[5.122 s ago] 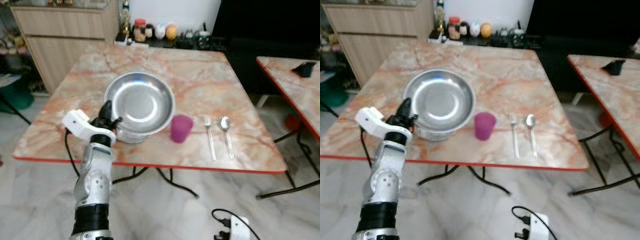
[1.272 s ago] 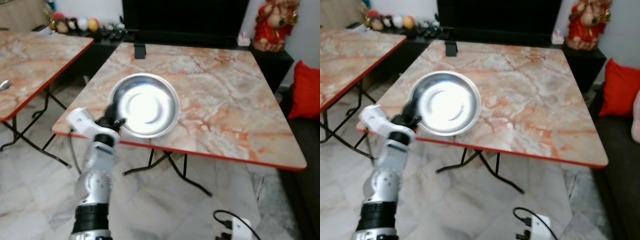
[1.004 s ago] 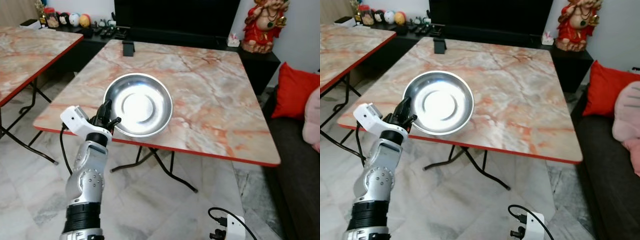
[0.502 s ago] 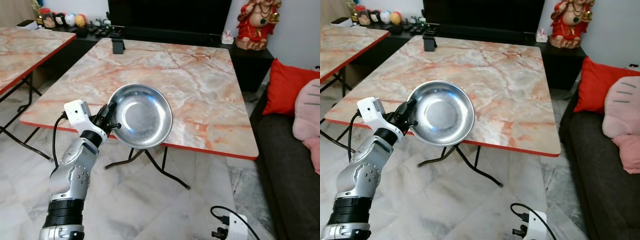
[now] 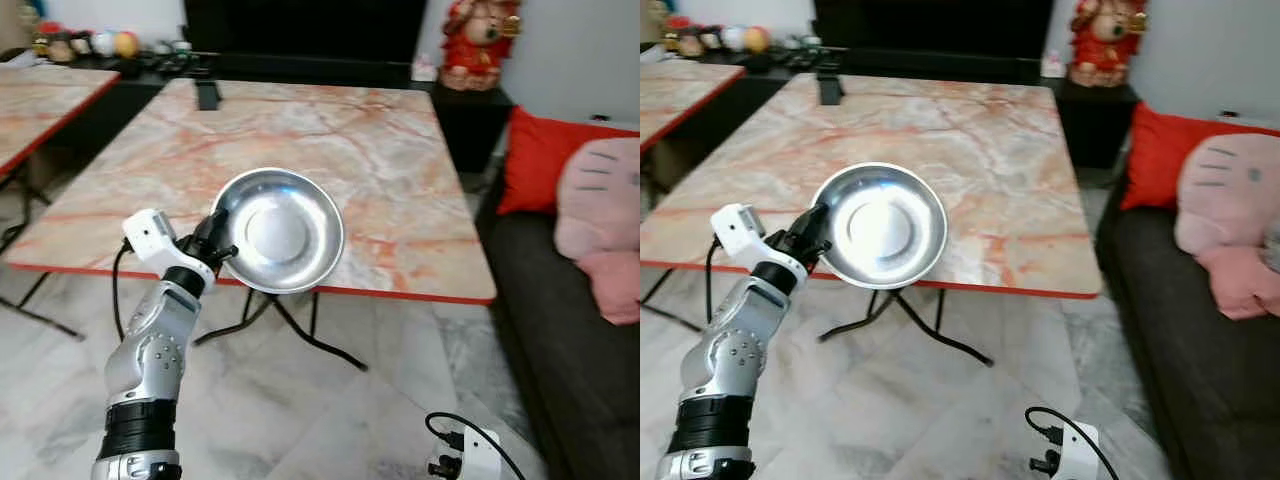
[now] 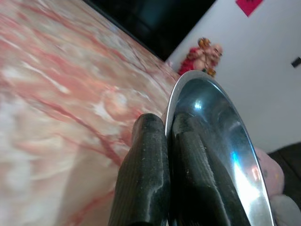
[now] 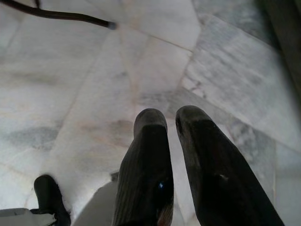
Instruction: Setting the table
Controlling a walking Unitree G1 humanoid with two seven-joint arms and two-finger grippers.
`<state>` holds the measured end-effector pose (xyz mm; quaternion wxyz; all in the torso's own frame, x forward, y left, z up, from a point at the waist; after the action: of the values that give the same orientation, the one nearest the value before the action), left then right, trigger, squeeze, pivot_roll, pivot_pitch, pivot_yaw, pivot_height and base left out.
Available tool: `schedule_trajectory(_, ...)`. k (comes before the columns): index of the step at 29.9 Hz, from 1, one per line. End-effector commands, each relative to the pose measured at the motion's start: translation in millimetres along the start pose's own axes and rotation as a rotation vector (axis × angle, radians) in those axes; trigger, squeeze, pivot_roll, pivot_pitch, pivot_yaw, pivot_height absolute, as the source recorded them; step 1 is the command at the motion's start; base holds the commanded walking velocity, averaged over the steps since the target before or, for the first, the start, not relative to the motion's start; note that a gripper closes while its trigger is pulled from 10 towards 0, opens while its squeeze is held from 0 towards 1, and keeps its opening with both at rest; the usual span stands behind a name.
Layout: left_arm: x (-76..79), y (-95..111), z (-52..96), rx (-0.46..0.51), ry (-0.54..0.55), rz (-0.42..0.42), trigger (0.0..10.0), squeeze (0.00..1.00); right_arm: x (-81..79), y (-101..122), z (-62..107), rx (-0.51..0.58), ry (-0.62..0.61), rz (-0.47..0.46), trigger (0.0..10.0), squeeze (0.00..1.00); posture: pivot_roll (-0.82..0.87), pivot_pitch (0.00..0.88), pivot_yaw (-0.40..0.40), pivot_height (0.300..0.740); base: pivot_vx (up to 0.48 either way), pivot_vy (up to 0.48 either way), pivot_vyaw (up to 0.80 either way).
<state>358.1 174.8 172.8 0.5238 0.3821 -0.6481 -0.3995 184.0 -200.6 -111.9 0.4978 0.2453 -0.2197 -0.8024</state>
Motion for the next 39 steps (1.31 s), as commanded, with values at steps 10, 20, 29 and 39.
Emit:
schedule_trajectory(10, 1.3, 16.4, -3.2, 0.059, 0.018, 0.009, 10.0, 0.0, -2.1, -0.2, -0.2, 0.001, 0.004, -0.005, 10.0, 0.0, 0.05, 0.0, -0.038, 0.74, 0.0, 0.0, 0.0)
schedule_trajectory(20, 3.3, 16.6, -4.4, 0.059, 0.014, 0.007, 10.0, 0.0, -4.4, -2.2, -0.3, -0.007, 0.004, -0.016, 10.0, 0.0, 0.05, 0.0, -0.036, 0.74, 0.124, 0.0, -0.13)
schedule_trajectory(29, 4.4, 13.3, -1.6, 0.053, 0.016, 0.012, 10.0, 0.0, -3.7, -0.8, -0.3, 0.0, 0.007, -0.01, 10.0, 0.0, 0.05, 0.0, -0.037, 0.74, 0.26, 0.0, 0.0)
schedule_trajectory(39, 8.6, 13.0, -2.8, 0.053, 0.005, 0.011, 10.0, 0.0, -5.2, 0.2, -0.7, 0.001, 0.008, -0.007, 10.0, 0.0, 0.05, 0.0, -0.039, 0.74, 0.266, 0.0, 0.0)
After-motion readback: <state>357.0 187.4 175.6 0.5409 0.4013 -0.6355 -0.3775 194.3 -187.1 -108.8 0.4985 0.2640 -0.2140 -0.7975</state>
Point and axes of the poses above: a point about 5 cm out from each wrist's last joint towards the gripper, its own z axis pointing back from the gripper into the wrist, its own y axis along the axis of the wrist's last joint, x = y × z, the point moved 3 cm from there along -z, pointing out of the wrist towards the gripper, and after that the axes turned 12 degrees about -z, right-handed, at the moved point
